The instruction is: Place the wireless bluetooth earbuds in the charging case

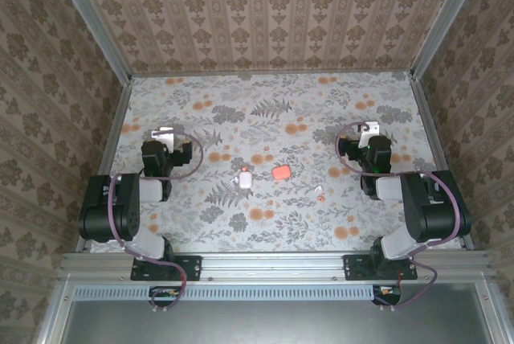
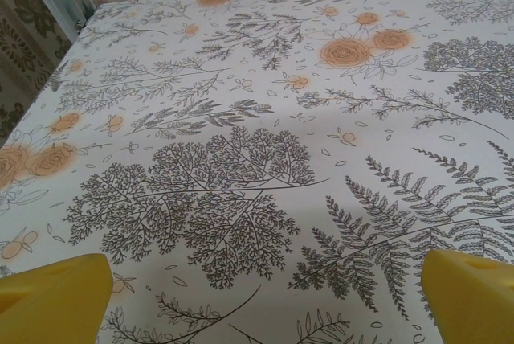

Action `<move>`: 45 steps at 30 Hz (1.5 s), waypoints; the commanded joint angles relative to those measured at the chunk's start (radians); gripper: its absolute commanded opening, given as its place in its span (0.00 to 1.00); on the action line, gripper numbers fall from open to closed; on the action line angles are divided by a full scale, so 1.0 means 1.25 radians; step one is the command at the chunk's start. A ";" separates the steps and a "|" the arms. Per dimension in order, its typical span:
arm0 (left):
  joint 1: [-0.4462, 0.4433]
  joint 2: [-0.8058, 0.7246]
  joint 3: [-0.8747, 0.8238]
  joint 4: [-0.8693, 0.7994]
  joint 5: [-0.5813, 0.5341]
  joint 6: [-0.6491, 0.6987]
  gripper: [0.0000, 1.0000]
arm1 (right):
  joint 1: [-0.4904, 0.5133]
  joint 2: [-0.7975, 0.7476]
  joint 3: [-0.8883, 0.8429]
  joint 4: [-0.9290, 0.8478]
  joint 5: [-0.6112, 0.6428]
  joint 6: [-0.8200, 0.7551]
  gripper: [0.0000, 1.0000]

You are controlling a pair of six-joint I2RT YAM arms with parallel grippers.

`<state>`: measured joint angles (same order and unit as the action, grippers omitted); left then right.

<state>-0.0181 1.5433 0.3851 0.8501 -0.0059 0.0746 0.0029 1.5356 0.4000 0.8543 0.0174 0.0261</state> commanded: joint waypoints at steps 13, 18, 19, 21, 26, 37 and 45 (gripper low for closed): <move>-0.017 -0.247 0.148 -0.429 -0.004 -0.064 0.95 | 0.033 -0.176 0.323 -0.723 0.029 0.070 1.00; -0.065 -0.301 0.296 -0.760 0.014 -0.145 0.90 | 0.116 -0.184 0.514 -1.078 0.049 0.108 1.00; -0.084 -0.299 0.325 -0.814 0.015 -0.157 0.89 | 0.147 -0.179 0.548 -1.146 0.059 0.111 1.00; -0.113 -0.285 0.366 -0.907 0.008 -0.183 0.88 | 0.207 -0.157 0.613 -1.258 0.085 0.126 1.00; -0.151 -0.250 0.397 -1.035 0.012 -0.274 0.86 | 0.327 -0.051 0.742 -1.452 0.044 0.171 0.94; -0.170 -0.203 0.347 -1.066 0.052 -0.356 0.82 | 0.512 0.175 0.814 -1.420 -0.036 0.204 0.89; -0.174 -0.200 0.326 -1.061 0.060 -0.357 0.82 | 0.528 0.316 0.861 -1.411 -0.010 0.188 0.89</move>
<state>-0.2287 1.2888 0.8093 -0.4625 0.0574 -0.3489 0.6575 1.8904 1.4391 -0.8799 -0.0082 0.2619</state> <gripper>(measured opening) 0.824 0.894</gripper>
